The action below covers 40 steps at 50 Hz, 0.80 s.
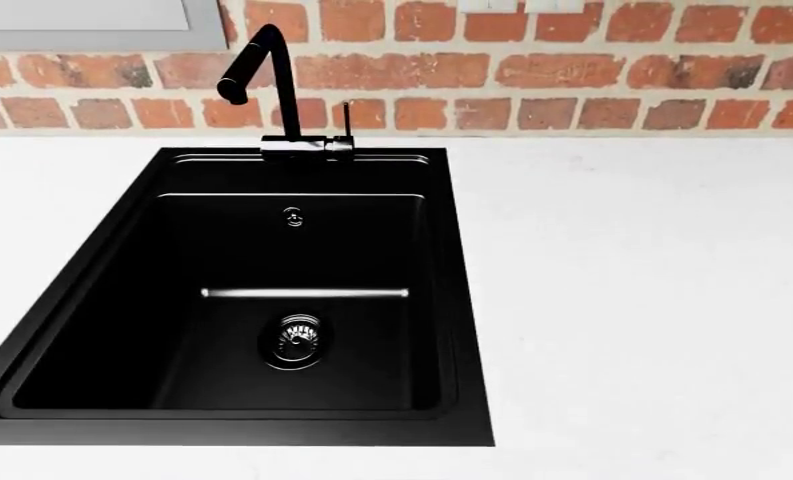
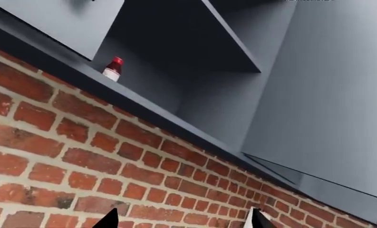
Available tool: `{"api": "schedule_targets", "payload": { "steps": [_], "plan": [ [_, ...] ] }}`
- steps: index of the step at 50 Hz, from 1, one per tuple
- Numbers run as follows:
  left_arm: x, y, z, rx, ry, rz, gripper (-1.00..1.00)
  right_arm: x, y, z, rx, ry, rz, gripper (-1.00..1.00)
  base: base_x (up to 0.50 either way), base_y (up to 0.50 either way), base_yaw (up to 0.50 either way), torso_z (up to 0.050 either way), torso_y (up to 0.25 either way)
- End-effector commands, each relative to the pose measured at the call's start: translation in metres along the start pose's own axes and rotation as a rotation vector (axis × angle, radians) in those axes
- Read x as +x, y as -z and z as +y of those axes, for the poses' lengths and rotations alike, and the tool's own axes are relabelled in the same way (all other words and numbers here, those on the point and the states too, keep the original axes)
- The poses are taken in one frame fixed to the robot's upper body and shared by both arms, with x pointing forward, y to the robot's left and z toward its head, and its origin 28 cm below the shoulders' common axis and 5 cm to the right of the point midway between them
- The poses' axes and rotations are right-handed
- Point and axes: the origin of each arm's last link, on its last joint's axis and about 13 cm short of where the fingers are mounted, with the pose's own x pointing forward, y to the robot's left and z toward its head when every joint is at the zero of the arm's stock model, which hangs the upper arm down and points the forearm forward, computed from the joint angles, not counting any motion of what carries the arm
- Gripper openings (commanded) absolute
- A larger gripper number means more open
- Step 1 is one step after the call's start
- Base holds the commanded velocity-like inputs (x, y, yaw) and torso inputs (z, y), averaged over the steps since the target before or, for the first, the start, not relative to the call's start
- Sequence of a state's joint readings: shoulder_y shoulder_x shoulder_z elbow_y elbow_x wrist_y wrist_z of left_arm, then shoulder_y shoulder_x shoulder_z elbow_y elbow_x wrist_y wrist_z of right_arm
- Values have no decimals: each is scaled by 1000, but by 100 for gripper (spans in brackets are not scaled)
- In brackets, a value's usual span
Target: Pick and place the shaker into the drawer. Then close the cabinet.
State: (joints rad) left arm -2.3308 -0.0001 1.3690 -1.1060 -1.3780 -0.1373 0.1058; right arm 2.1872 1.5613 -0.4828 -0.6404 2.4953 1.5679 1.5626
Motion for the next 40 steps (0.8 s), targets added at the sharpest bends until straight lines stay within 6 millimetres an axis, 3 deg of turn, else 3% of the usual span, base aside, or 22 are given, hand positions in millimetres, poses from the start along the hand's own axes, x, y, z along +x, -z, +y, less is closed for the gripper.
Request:
{"api": "schedule_targets", "payload": {
  "steps": [1, 4, 5, 6, 8, 9, 10, 12, 14, 15, 17, 21, 29, 32, 35, 37, 40],
  "plan": [
    [-12, 30, 35, -54, -245, 115, 100, -10, -1, -5, 27, -58, -30, 100, 0, 0, 3, 0, 0],
    [-18, 18, 47, -179, -212, 75, 100, -20, -2, -10, 57, -146, -63, 100, 4, 3, 3, 0, 0],
    [-39, 25, 72, -238, -356, 73, 100, -25, -3, -7, 69, -180, -77, 100, 0, 3, 3, 0, 0],
    [-12, 75, -16, -282, 88, 262, 100, -30, -4, -2, 78, -208, -89, 100, 0, 3, 4, 0, 0],
    [-56, 152, -27, -326, 210, 527, 100, -37, -9, 12, 102, -290, -139, 100, 5, 1, 0, 0, 0],
    [-92, 182, -9, -265, 22, 658, 100, -29, -19, 21, 112, -326, -165, 100, 0, 0, 0, 0, 0],
    [-135, 186, 18, -312, -144, 745, 100, -20, -31, 33, 120, -372, -195, 100, 10, 0, 0, 0, 0],
    [-201, 147, 36, -374, -255, 812, 100, -9, -55, 56, 128, -462, -266, 100, 0, 3, 3, 0, 0],
    [-270, 114, 28, -203, -281, 874, 100, 5, -81, 72, 129, -527, -357, 100, 5, 3, 1, 0, 0],
    [-294, 97, 18, -137, -279, 783, 100, 11, -94, 76, 126, -551, -400, 100, 0, 0, 3, 0, 0],
    [-328, 86, 11, -40, -344, 641, 100, 22, -124, 81, 111, -591, -493, 100, 0, 1, 1, 0, 0],
    [-383, 75, 21, -99, -608, 432, 100, 36, -167, 92, 72, -648, -659, 100, 0, 0, 0, 0, 0],
    [-419, 84, 7, -156, -643, 477, 100, 55, -233, 108, -48, -830, -836, 100, 0, 0, 0, 0, 0],
    [-427, 80, 10, -144, -671, 466, 100, 84, -269, 103, -16, -921, -880, 100, 0, 0, 0, 0, 0],
    [-426, 60, 19, -105, -703, 413, 100, 131, -290, 91, 131, -674, -817, 100, 0, 0, 0, 0, 0],
    [-426, 49, 25, -87, -716, 392, 100, 152, -283, 82, 132, -406, -706, 100, 0, 0, 0, 0, 0],
    [-426, 40, 28, -71, -727, 375, 100, 172, -282, 88, 62, -309, -650, 100, 0, 0, 0, 0, 0]
  ]
}}
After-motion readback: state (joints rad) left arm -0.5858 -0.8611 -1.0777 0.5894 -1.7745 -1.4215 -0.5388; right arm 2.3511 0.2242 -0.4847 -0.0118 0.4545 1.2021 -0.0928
